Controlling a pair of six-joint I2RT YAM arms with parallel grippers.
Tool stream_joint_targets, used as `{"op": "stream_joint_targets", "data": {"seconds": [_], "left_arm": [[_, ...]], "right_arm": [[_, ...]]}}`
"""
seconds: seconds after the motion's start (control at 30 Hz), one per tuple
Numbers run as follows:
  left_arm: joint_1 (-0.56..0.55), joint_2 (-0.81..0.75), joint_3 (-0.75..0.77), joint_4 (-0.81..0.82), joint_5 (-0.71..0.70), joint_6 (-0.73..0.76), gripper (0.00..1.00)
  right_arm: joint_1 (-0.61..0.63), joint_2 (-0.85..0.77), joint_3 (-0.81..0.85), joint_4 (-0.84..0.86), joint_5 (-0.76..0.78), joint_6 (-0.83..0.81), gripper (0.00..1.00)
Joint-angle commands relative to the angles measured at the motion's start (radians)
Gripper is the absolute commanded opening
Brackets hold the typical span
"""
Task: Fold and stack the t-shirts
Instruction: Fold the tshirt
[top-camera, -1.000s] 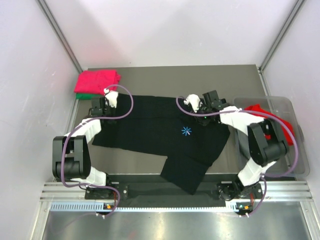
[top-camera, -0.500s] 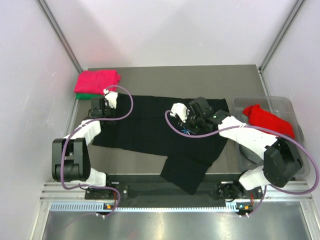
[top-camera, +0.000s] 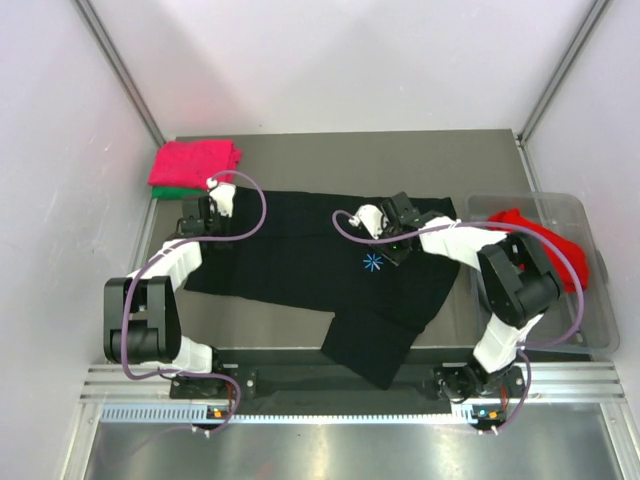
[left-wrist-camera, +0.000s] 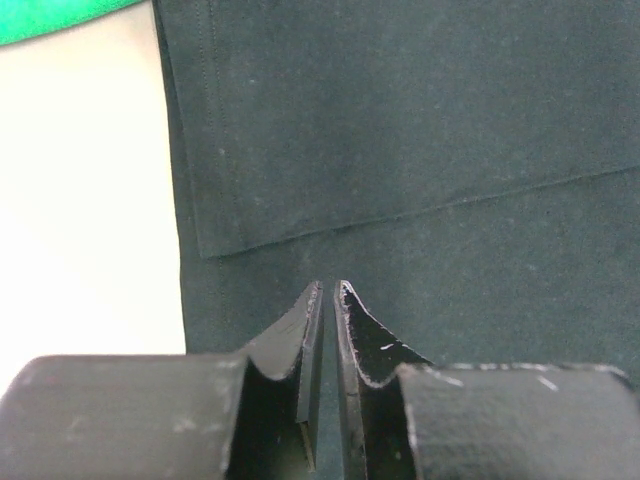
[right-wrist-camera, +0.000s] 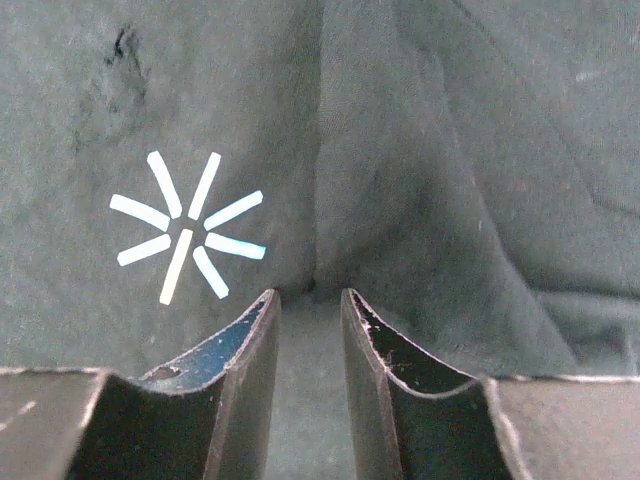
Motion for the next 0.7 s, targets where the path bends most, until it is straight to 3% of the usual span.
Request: {"op": "stream_joint_targets", "data": {"seconds": [0.0,0.23,0.5,0.67], "left_arm": [[-0.002,-0.007,-0.009,0.028,0.006,0.003,0.14],[-0.002,0.004,-0.014,0.036,0.012,-0.001,0.14],[-0.002,-0.001,-0.016,0.034,0.012,-0.001,0.15],[-0.002,-0.01,-0.017,0.031,0.01,-0.003,0.14]], "right_arm": [[-0.006,0.018,0.067,0.044,-0.008,0.015,0.31],[-0.026,0.048,0.072,0.061,-0.003,0.019,0.29],[-0.035,0.057,0.055,0.068,0.007,0.03,0.1],[-0.028,-0.032,0.049,0.053,0.044,0.033,0.09]]}}
